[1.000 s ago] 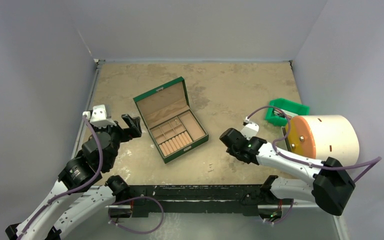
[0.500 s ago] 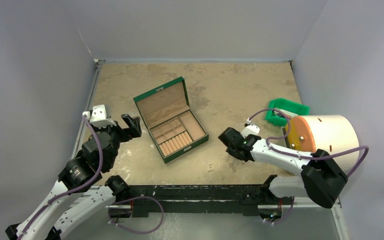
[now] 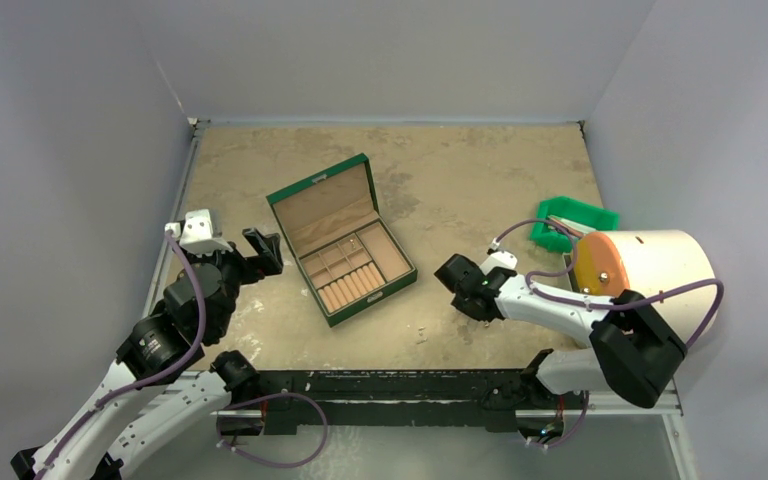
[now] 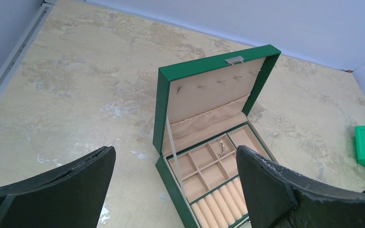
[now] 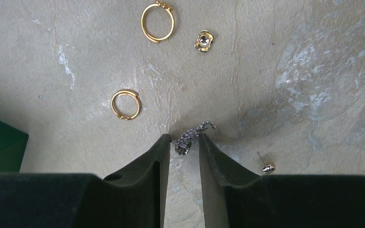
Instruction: Organize the mixed jewelry
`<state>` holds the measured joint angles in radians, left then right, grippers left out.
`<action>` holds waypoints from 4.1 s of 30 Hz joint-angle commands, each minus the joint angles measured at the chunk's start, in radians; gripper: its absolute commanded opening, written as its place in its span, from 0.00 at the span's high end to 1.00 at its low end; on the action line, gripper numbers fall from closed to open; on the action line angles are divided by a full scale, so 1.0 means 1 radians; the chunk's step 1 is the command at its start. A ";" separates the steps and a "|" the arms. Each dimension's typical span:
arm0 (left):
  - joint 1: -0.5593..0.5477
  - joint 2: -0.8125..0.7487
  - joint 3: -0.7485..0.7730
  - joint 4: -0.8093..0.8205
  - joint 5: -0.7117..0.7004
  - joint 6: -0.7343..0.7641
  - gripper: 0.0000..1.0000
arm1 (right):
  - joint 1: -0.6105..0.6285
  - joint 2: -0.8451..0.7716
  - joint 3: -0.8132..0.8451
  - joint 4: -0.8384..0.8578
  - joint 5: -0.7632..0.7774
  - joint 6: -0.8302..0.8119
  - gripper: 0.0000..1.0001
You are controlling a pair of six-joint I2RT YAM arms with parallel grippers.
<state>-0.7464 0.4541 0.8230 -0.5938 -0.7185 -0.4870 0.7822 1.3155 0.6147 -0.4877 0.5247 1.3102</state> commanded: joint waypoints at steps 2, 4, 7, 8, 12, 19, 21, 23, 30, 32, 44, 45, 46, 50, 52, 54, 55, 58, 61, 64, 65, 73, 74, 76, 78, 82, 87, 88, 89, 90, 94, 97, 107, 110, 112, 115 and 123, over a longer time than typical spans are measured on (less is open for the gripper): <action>0.004 -0.005 0.035 0.026 -0.004 0.002 0.02 | -0.013 0.026 0.005 -0.013 0.021 0.035 0.72; 0.004 -0.005 0.035 0.025 -0.005 0.002 0.01 | -0.018 0.034 0.005 -0.008 0.024 0.034 0.75; 0.004 -0.005 0.035 0.025 -0.005 0.002 0.01 | -0.020 0.048 0.008 0.000 0.021 0.034 0.81; 0.005 -0.005 0.036 0.025 -0.006 0.003 0.01 | -0.020 0.052 0.009 0.001 0.021 0.035 0.83; 0.004 -0.006 0.035 0.025 -0.007 0.002 0.02 | -0.020 0.066 0.017 0.000 0.023 0.036 0.95; 0.004 -0.006 0.035 0.024 -0.006 0.002 0.02 | -0.020 0.046 0.033 -0.005 0.020 0.017 1.00; 0.004 -0.005 0.037 0.025 -0.007 0.002 0.01 | -0.020 0.032 0.039 -0.002 0.018 -0.002 1.00; 0.005 -0.010 0.037 0.025 -0.007 0.003 0.01 | -0.020 -0.003 0.054 0.034 0.027 -0.075 1.00; 0.004 -0.016 0.037 0.025 -0.005 0.003 0.02 | -0.020 -0.104 0.056 0.158 -0.003 -0.227 1.00; 0.004 -0.019 0.037 0.024 -0.005 0.002 0.02 | -0.019 -0.131 0.058 0.197 -0.016 -0.274 1.00; 0.005 -0.024 0.035 0.026 -0.002 0.001 0.01 | -0.020 -0.158 0.096 0.596 -0.287 -0.618 1.00; 0.004 -0.023 0.036 0.026 -0.001 0.001 0.01 | -0.018 -0.140 0.112 0.614 -0.314 -0.635 1.00; 0.005 -0.023 0.035 0.026 -0.001 0.001 0.02 | -0.019 -0.120 0.139 0.623 -0.338 -0.649 1.00; 0.006 -0.023 0.035 0.025 -0.001 0.001 0.01 | -0.011 -0.033 0.216 0.653 -0.419 -0.678 1.00; 0.006 -0.025 0.035 0.025 0.000 0.001 0.01 | -0.006 0.001 0.248 0.681 -0.453 -0.689 1.00; 0.005 -0.025 0.035 0.026 0.001 0.001 0.01 | -0.001 0.043 0.292 0.692 -0.480 -0.703 1.00; 0.006 -0.025 0.036 0.026 0.001 0.001 0.01 | 0.002 0.064 0.314 0.693 -0.494 -0.709 1.00; 0.006 -0.025 0.036 0.026 0.001 0.001 0.01 | 0.011 0.136 0.379 0.693 -0.521 -0.727 1.00; 0.006 -0.025 0.035 0.026 0.001 0.001 0.01 | 0.019 0.207 0.436 0.691 -0.554 -0.726 1.00; 0.006 -0.024 0.035 0.027 0.001 0.002 0.01 | 0.029 0.281 0.495 0.687 -0.574 -0.724 1.00; 0.007 -0.023 0.035 0.027 0.001 0.002 0.02 | 0.032 0.300 0.510 0.682 -0.572 -0.722 1.00; 0.006 -0.026 0.036 0.026 0.002 0.002 0.01 | 0.041 0.438 0.606 0.663 -0.572 -0.706 1.00; 0.006 -0.026 0.035 0.027 0.002 0.001 0.01 | 0.043 0.458 0.615 0.657 -0.570 -0.701 1.00; 0.006 -0.028 0.036 0.026 0.002 0.002 0.01 | 0.046 0.486 0.630 0.653 -0.569 -0.692 1.00; 0.006 -0.029 0.035 0.026 0.002 0.001 0.01 | 0.046 0.508 0.646 0.645 -0.565 -0.685 1.00; 0.006 -0.029 0.035 0.026 0.001 0.002 0.01 | 0.047 0.543 0.665 0.639 -0.555 -0.671 1.00; 0.006 -0.031 0.035 0.025 0.001 0.001 0.01 | 0.048 0.578 0.689 0.612 -0.529 -0.661 0.99; 0.006 -0.031 0.035 0.025 0.001 0.001 0.01 | 0.047 0.583 0.692 0.607 -0.527 -0.659 0.98; 0.006 -0.031 0.035 0.025 0.001 0.001 0.01 | 0.048 0.587 0.694 0.605 -0.526 -0.657 0.96; 0.006 -0.031 0.036 0.025 0.000 0.001 0.01 | 0.048 0.590 0.695 0.603 -0.526 -0.655 0.94; 0.006 -0.031 0.036 0.024 -0.001 0.001 0.01 | 0.048 0.590 0.697 0.601 -0.526 -0.647 0.85; 0.006 -0.031 0.035 0.024 -0.002 0.000 0.01 | 0.048 0.579 0.692 0.598 -0.526 -0.645 0.82; 0.005 -0.028 0.035 0.021 -0.004 -0.001 0.01 | 0.048 0.473 0.622 0.589 -0.485 -0.646 0.78; 0.005 -0.027 0.036 0.022 -0.004 -0.002 0.02 | 0.047 0.424 0.594 0.570 -0.460 -0.644 0.77; 0.006 -0.027 0.036 0.021 -0.005 -0.002 0.02 | 0.048 0.387 0.573 0.549 -0.453 -0.642 0.77; 0.006 -0.023 0.035 0.021 -0.006 -0.002 0.01 | 0.048 0.315 0.533 0.527 -0.435 -0.647 0.77; 0.006 -0.021 0.035 0.019 -0.008 -0.004 0.01 | 0.047 0.108 0.395 0.442 -0.348 -0.647 0.75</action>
<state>-0.7464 0.4316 0.8230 -0.5938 -0.7185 -0.4870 0.8246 1.5223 1.0645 0.0128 0.1040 0.6582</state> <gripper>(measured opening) 0.988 0.244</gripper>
